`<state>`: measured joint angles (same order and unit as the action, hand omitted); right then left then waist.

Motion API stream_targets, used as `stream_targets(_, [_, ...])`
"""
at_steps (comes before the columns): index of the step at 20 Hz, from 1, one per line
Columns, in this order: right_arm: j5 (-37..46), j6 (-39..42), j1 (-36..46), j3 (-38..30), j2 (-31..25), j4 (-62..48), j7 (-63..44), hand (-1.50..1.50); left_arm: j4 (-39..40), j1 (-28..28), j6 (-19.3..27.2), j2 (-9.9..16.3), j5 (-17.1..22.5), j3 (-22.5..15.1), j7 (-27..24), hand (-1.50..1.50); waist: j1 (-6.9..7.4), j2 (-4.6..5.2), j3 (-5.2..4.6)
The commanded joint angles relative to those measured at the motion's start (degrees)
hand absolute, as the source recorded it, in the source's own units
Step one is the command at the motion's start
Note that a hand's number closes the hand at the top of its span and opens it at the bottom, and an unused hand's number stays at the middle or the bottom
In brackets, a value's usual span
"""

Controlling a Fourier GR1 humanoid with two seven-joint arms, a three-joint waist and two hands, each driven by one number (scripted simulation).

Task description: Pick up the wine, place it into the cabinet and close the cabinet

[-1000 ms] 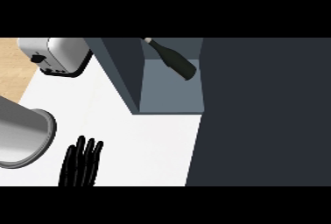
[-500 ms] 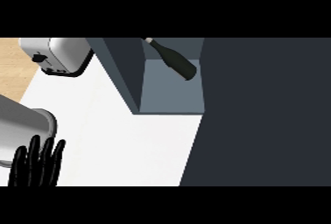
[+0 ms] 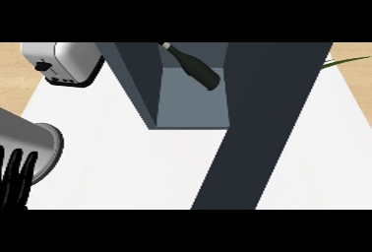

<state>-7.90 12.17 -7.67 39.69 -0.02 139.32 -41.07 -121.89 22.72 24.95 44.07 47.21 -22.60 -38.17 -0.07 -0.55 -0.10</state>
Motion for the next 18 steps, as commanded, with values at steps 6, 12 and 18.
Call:
stream_targets(6, [11.07,-13.69,6.35,15.95,-0.1,2.77,-0.5,1.5,1.17,2.84,-8.3,4.09,4.9,9.43,1.73,-1.5,0.36,0.0,-0.06])
stream_targets(12, [16.78,-20.03,12.06,18.35,-0.15,-0.7,1.32,1.5,1.53,4.07,-11.07,4.33,6.81,12.55,2.56,-1.5,0.49,-0.04,-0.09])
stream_targets(18, [18.53,-29.75,25.29,17.22,-0.24,-7.88,0.36,1.5,2.4,3.0,-15.03,3.84,8.55,13.93,3.81,-1.5,1.25,0.25,-0.14])
